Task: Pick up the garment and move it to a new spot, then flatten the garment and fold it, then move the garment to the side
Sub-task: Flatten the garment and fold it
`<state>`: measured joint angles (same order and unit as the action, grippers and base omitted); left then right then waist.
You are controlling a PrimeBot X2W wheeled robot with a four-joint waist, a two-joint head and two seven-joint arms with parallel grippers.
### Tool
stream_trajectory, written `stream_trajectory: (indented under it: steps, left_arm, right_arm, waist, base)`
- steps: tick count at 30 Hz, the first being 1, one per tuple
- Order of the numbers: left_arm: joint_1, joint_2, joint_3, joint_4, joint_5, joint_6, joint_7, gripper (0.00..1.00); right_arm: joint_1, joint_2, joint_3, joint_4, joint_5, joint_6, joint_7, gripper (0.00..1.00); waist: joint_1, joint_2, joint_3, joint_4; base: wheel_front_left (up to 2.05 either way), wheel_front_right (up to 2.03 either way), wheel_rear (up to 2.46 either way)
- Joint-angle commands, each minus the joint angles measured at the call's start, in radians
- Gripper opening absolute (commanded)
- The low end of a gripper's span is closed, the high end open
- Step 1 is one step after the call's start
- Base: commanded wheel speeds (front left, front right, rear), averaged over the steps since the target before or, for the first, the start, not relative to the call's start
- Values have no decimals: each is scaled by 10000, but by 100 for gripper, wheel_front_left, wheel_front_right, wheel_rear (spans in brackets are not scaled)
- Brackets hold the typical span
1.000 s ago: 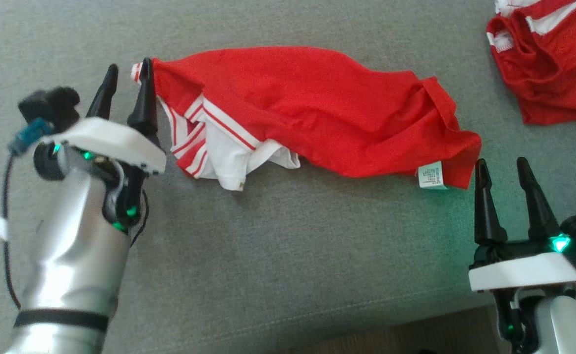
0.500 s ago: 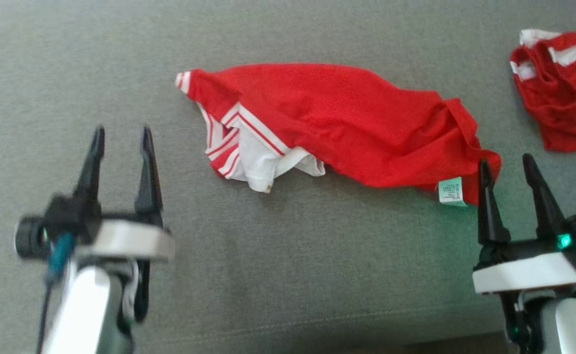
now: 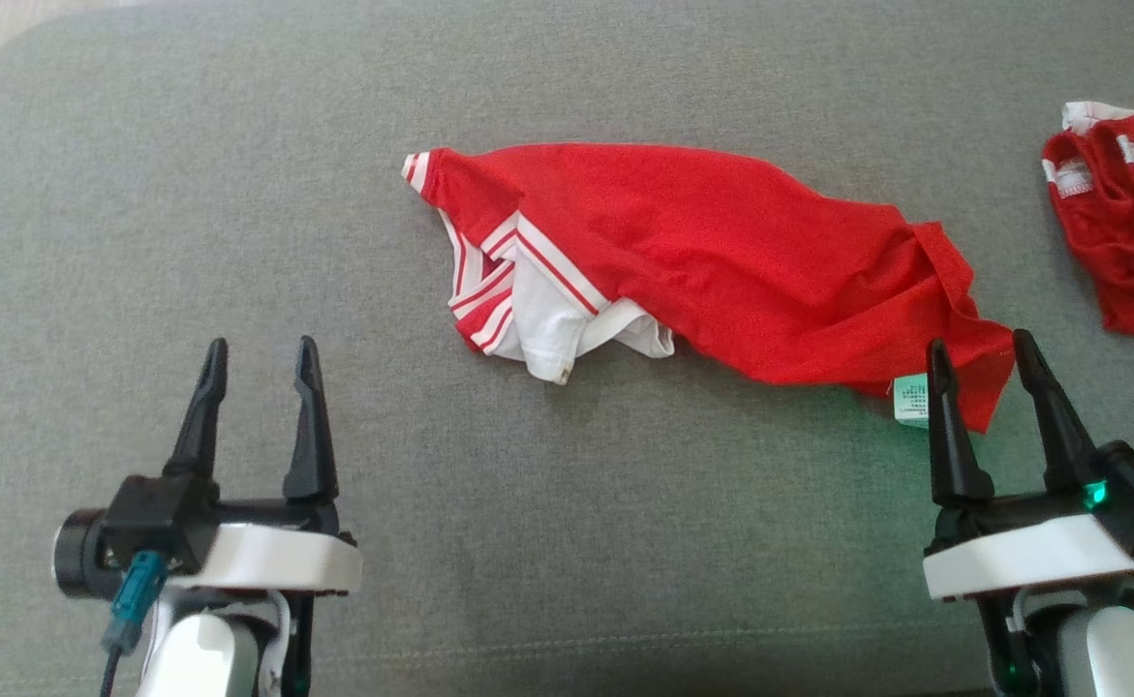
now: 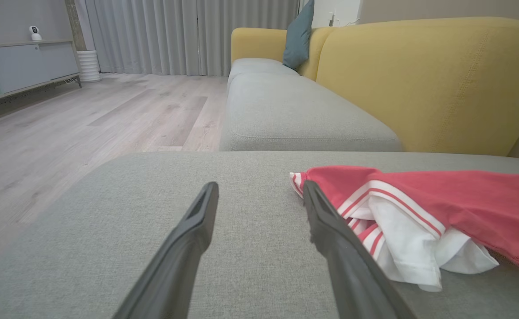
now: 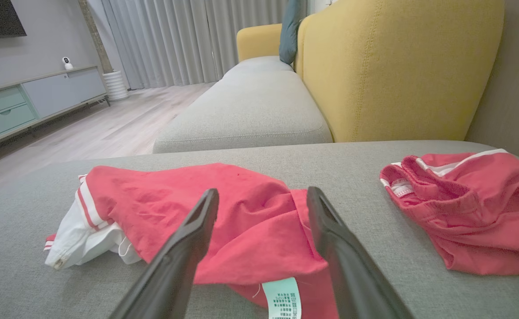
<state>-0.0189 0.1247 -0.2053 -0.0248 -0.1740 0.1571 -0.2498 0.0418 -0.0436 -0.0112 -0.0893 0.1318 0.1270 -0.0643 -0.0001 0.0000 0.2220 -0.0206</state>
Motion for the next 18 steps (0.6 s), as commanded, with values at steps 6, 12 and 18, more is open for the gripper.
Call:
stream_trajectory:
  steps: [6, 12, 18]
  left_arm:
    - [-291, -120, 517, -155, 185, -212, -119, 100]
    - [-522, -169, 170, 119, 445, -643, -120, 100]
    - [-1414, -432, -1390, 1144, 427, -1707, 913, 100]
  right_arm:
    - [-71, -66, 196, -410, 42, 37, 22, 100]
    - [-145, -66, 218, -444, 74, 37, 26, 100]
    - [-256, -66, 302, -422, 133, 37, 31, 100]
  waist:
    - [1, 0, 50, 50]
    - [1, 0, 220, 30]
    - [1, 0, 499, -64]
  base:
    - [0, 0, 0]
    - [0, 0, 0]
    - [0, 0, 0]
